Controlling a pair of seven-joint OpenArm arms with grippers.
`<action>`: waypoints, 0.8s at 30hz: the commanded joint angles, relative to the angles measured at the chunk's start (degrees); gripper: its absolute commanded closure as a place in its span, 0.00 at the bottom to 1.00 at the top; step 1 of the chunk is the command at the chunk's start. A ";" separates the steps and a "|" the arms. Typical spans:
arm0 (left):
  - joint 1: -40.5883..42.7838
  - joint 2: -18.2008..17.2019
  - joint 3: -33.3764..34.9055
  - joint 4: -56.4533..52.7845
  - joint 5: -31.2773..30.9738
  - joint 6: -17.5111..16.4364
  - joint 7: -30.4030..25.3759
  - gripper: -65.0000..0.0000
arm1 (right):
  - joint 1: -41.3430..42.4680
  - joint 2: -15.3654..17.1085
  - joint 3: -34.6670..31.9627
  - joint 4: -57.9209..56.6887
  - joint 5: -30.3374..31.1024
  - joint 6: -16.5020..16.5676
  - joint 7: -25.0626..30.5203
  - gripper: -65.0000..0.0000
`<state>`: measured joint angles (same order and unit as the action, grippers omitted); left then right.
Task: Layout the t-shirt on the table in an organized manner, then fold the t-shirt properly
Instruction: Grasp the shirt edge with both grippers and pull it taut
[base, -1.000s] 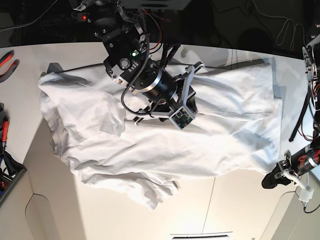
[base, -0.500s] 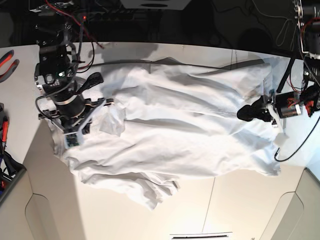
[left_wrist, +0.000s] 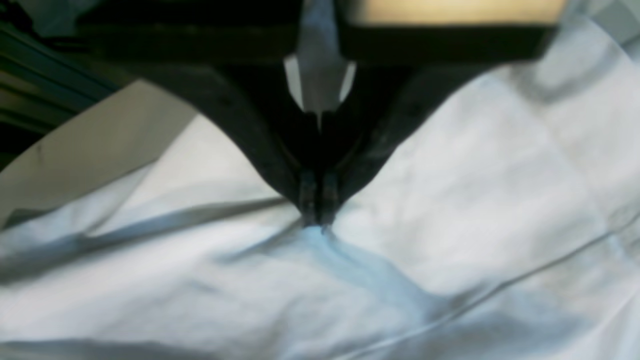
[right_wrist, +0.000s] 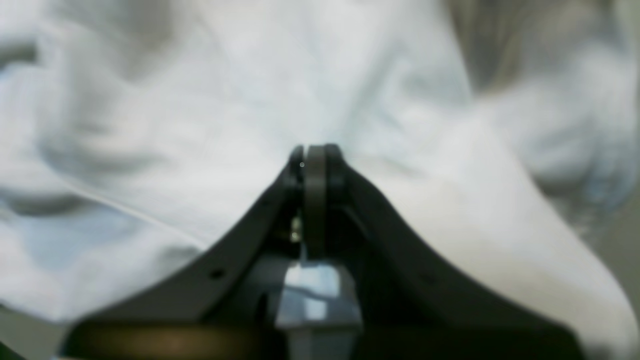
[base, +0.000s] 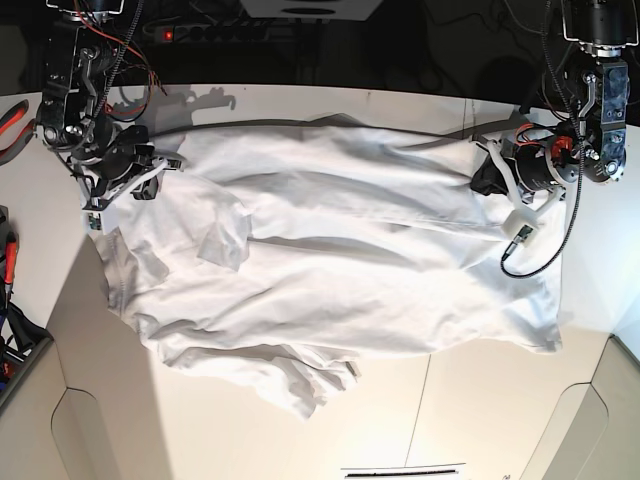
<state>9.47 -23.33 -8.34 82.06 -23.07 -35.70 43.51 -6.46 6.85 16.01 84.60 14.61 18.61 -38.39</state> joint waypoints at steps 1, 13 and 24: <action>0.24 -1.97 -0.46 0.42 2.32 2.38 0.63 1.00 | 0.52 0.96 0.11 -0.48 -0.17 -0.13 -1.14 1.00; 7.19 -7.45 -0.48 0.44 2.34 6.19 2.01 1.00 | -3.61 3.91 0.11 -1.01 3.63 -0.11 -5.35 1.00; 9.94 -7.48 -0.48 0.44 2.34 6.16 3.93 1.00 | -10.64 3.91 0.11 6.40 7.67 2.43 -8.02 1.00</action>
<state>18.31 -30.00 -8.71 83.02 -24.71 -31.09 42.13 -16.73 10.15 15.90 90.54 23.27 21.34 -45.28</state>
